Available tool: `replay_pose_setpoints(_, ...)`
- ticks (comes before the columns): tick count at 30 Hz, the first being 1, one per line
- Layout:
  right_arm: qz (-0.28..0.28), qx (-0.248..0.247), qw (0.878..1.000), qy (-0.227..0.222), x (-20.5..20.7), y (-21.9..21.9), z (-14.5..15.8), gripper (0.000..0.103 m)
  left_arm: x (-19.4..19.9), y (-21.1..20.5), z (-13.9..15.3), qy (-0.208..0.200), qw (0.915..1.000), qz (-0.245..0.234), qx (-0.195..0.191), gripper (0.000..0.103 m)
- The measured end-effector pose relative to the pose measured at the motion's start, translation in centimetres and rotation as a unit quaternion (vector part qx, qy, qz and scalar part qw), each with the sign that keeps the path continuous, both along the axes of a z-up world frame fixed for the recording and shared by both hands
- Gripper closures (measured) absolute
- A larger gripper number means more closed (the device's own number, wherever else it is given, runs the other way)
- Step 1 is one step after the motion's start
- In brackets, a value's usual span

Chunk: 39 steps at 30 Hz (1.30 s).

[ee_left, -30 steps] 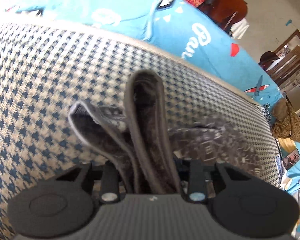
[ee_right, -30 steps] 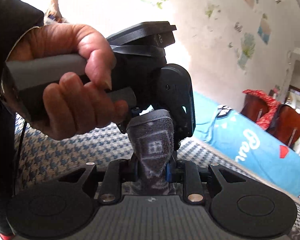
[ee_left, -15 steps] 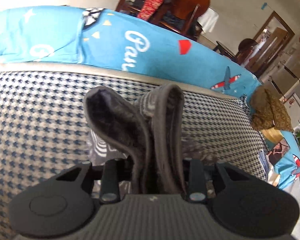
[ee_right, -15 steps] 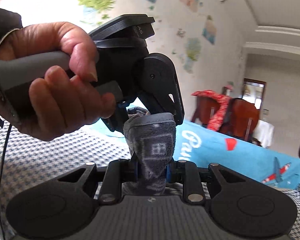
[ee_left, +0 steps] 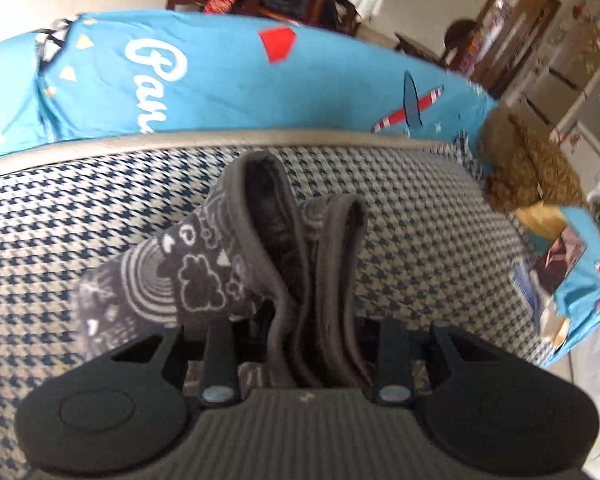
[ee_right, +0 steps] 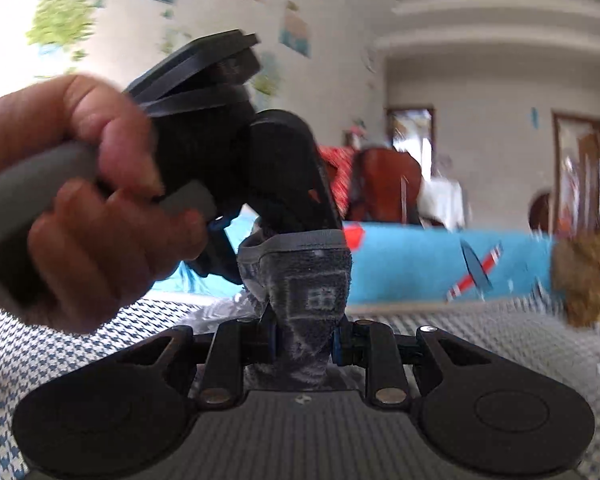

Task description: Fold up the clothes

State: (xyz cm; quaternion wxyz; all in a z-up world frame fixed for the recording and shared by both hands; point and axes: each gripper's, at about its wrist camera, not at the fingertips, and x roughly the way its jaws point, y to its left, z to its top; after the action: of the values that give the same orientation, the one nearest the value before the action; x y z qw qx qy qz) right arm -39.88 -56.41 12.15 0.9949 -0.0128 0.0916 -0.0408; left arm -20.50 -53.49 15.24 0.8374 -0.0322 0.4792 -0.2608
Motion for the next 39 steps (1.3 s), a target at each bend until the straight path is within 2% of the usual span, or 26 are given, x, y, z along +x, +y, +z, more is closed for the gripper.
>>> replay_pose_setpoints(2, -0.012, 0.021, 1.0, 0.016, 0.8, -0.8, -0.9, 0.08, 0.3, -0.8, -1.1, 0.005, 1.0, -0.003, 0.006, 0.069)
replay_pose_setpoints(6, -0.037, 0.079, 0.995, 0.053, -0.4, -1.4, -2.5, 0.079, 0.7, -1.5, -2.7, 0.017, 0.9999, -0.002, 0.003, 0.062)
replay_pose_setpoints(9, -0.06, 0.147, 0.984, 0.081, 0.4, -3.1, -2.8, 0.079, 0.5, -1.3, -2.7, 0.014, 0.9998, -0.005, -0.011, 0.057)
replay_pose_setpoints(12, -0.084, 0.189, 0.973, 0.105, 0.8, -3.9, -3.5, 0.079, 0.1, -0.8, -2.0, 0.005, 0.9998, -0.01, -0.019, 0.057)
replay_pose_setpoints(14, -0.105, 0.215, 0.964, 0.12, 1.1, -4.7, -4.3, 0.078, -0.2, -0.2, -1.4, -0.01, 0.9998, -0.009, -0.014, 0.05)
replay_pose_setpoints(17, -0.144, 0.25, 0.947, 0.139, 2.2, -6.4, -5.2, 0.067, -0.5, 1.2, -0.7, -0.027, 0.9996, 0.0, -0.008, 0.048)
replay_pose_setpoints(18, -0.161, 0.251, 0.944, 0.139, 2.2, -6.8, -5.3, 0.06, -0.6, 1.7, -0.7, -0.03, 0.9995, 0.004, -0.006, 0.048)
replay_pose_setpoints(19, -0.18, 0.249, 0.942, 0.137, 2.1, -7.2, -5.3, 0.057, -0.7, 2.3, -0.6, -0.033, 0.9994, 0.009, -0.003, 0.048)
replay_pose_setpoints(21, -0.192, 0.245, 0.942, 0.129, 3.4, -8.3, -5.3, 0.055, -1.2, 3.5, -0.6, -0.036, 0.9992, 0.02, 0.0, 0.048)
replay_pose_setpoints(25, -0.203, 0.208, 0.951, 0.108, 2.4, -8.0, -4.7, 0.055, -2.2, 6.0, -1.0, -0.034, 0.9987, 0.039, 0.002, 0.048)
replay_pose_setpoints(30, -0.206, 0.206, 0.953, 0.08, 3.2, -10.3, -4.0, 0.055, -4.0, 8.0, -1.8, -0.034, 0.9978, 0.056, 0.01, 0.046)
replay_pose_setpoints(32, -0.185, 0.216, 0.956, 0.079, 3.8, -11.4, -3.7, 0.056, -4.6, 8.8, -2.1, -0.031, 0.9973, 0.065, 0.008, 0.041)
replay_pose_setpoints(39, -0.07, 0.222, 0.969, 0.078, 5.7, -12.5, -2.0, 0.06, -6.8, 10.3, -3.7, -0.021, 0.9965, 0.076, 0.026, 0.041)
